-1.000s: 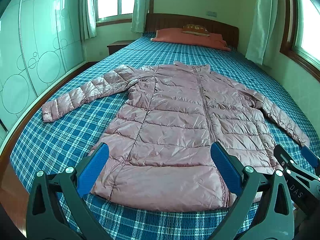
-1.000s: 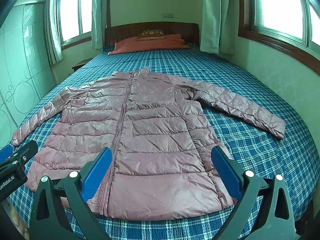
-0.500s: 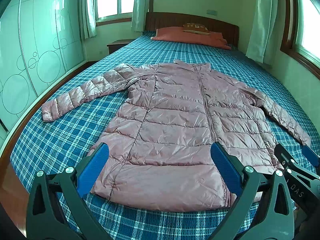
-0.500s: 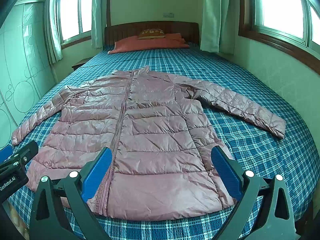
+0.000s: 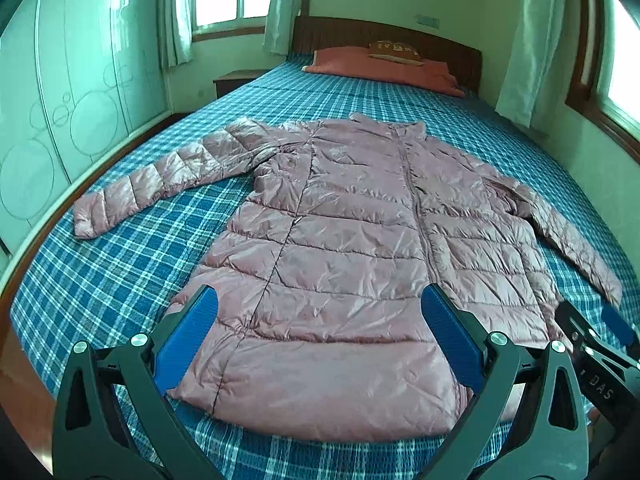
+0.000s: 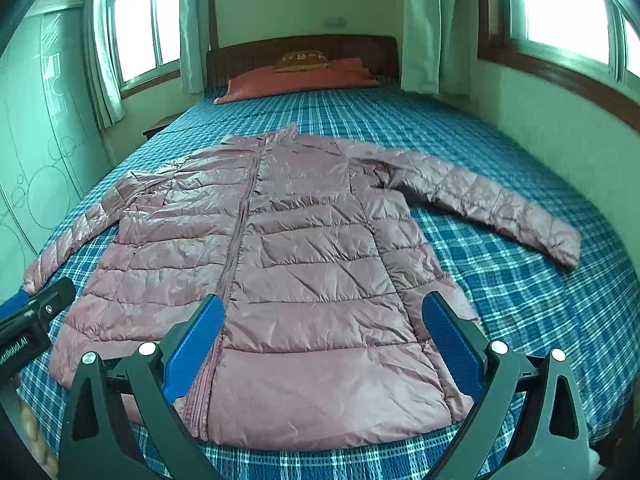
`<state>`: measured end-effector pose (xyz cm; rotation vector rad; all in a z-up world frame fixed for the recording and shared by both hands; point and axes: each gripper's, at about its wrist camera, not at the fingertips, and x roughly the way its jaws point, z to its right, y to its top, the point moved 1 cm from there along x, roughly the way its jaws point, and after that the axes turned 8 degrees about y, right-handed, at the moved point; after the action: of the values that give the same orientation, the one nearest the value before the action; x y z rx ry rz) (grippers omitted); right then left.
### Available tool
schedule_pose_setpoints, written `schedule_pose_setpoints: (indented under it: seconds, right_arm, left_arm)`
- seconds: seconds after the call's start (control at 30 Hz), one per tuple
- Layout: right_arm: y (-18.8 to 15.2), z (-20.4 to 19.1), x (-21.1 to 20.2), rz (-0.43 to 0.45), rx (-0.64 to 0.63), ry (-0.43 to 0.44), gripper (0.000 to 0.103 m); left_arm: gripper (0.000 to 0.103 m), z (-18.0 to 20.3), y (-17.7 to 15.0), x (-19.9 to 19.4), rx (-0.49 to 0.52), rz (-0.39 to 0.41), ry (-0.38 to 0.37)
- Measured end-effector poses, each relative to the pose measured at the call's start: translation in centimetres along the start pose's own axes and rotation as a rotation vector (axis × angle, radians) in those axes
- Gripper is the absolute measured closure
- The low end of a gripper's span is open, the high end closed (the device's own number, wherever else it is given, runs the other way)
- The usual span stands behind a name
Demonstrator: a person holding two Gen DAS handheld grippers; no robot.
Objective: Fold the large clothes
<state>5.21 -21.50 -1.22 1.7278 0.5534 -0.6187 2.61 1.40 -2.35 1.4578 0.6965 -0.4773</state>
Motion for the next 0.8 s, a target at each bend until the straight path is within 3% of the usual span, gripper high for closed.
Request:
schedule_pose_setpoints:
  seconds: [0.27, 0.33, 0.37, 0.4, 0.47, 0.5, 0.53, 0.6, 0.73, 0.8]
  right_arm:
    - [1.8, 8.3, 3.2, 0.000, 0.243, 0.091, 0.005]
    - [2.3, 11.3, 3.8, 0.017, 0.307, 0.072, 0.005]
    - [2.5, 12.6, 4.1, 0.023, 0.326, 0.056, 0.005]
    - [2.7, 14.2, 4.4, 0.029, 0.351, 0.033, 0.005]
    - [3.0, 18.1, 5.0, 0.050, 0.424, 0.004, 0.007]
    - [3.0, 19.3, 5.2, 0.051, 0.451, -0.005, 0.012]
    - [2.9, 21.4, 5.5, 0.055, 0.495, -0.020, 0.024]
    - [2.5, 24.3, 5.8, 0.061, 0.564, -0.037, 0.033]
    - [1.0, 30.4, 5.7, 0.131, 0.753, -0.019, 0.033]
    - [-0.2, 32.8, 5.8, 0.165, 0.854, 0.009, 0.032]
  left_arm:
    - [0.004, -4.4, 2.1, 6.6, -0.154, -0.144, -0.048]
    - [0.015, -5.8, 2.4, 8.5, -0.176, -0.169, -0.015]
    - [0.030, -6.5, 2.6, 9.3, -0.188, -0.181, -0.004]
    - [0.038, -7.1, 2.7, 10.1, -0.204, -0.195, 0.002]
    - [0.040, -8.9, 2.9, 12.1, -0.245, -0.229, 0.014]
    - [0.041, -9.9, 3.0, 13.2, -0.260, -0.239, 0.032]
    - [0.042, -10.5, 3.0, 13.7, -0.269, -0.241, 0.050]
    - [0.042, -11.7, 3.1, 14.8, -0.290, -0.246, 0.080]
    - [0.041, -14.7, 2.9, 16.6, -0.384, -0.262, 0.125]
    - [0.034, -15.8, 2.7, 17.1, -0.428, -0.267, 0.142]
